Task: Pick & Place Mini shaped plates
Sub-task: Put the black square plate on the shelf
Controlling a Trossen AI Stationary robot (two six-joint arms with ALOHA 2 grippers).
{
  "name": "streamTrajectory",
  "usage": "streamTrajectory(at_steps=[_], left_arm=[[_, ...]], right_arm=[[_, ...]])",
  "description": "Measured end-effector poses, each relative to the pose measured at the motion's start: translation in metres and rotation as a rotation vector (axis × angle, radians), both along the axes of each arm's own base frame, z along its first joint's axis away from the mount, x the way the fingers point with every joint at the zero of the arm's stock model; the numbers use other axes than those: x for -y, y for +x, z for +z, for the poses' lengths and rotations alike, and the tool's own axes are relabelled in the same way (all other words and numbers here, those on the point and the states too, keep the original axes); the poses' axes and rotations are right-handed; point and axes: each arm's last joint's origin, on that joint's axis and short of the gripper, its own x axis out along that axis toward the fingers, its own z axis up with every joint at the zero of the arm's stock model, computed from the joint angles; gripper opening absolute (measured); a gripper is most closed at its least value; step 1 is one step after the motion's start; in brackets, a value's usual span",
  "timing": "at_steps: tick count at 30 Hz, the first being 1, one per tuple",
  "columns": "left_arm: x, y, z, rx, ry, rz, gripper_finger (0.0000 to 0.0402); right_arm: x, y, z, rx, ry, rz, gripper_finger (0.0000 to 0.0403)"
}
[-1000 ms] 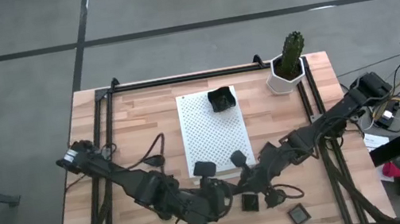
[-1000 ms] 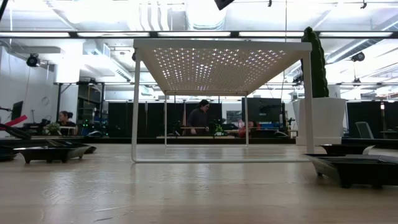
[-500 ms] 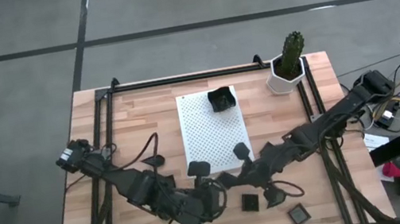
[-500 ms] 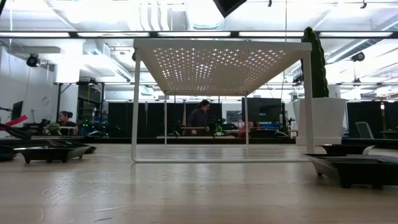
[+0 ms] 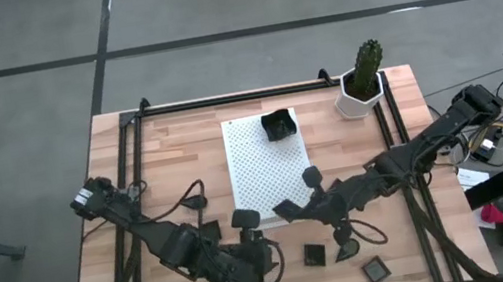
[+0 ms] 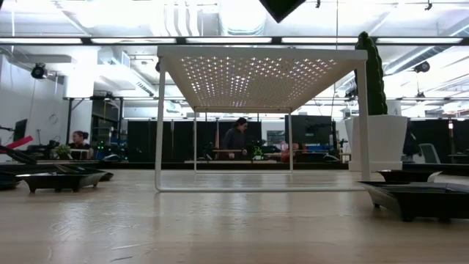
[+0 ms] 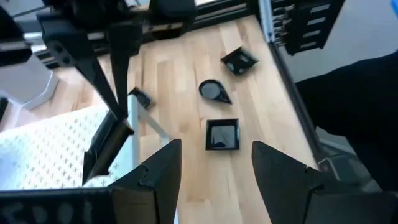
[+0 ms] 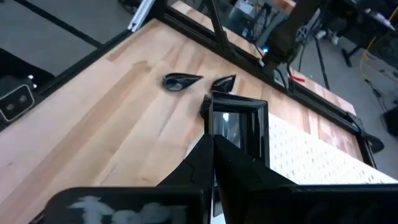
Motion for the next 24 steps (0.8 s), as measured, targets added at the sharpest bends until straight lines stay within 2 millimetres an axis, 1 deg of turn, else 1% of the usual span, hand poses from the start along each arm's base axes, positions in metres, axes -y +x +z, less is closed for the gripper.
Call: streamTrajectory(at_steps=[4,9,12,16,21,24], left_arm=[[0.002,0.0,-0.01,0.009,0.019,0.017,0.0188],[-0.001,-0.012,-0.009,0.074,0.011,0.018,0.0188],[-0.005,-0.024,-0.009,0.127,-0.009,0.005,0.0188],[-0.015,-0.042,-0.013,0.221,-0.062,-0.018,0.0188],[-0.032,-0.067,-0.026,0.328,-0.154,-0.029,0.0188],[-0.04,-0.08,-0.03,0.418,-0.228,-0.055,0.0188]], right_arm=[[0.001,-0.001,0.0,-0.011,0.0,-0.008,0.0008],[0.003,-0.002,-0.002,-0.025,-0.03,-0.053,0.0008],[0.004,-0.002,-0.003,-0.027,-0.042,-0.072,0.0008],[0.004,-0.002,-0.003,-0.027,-0.043,-0.072,0.0008],[0.004,-0.003,-0.003,-0.029,-0.037,-0.075,0.0008],[0.004,-0.003,-0.003,-0.035,-0.033,-0.078,0.0008]])
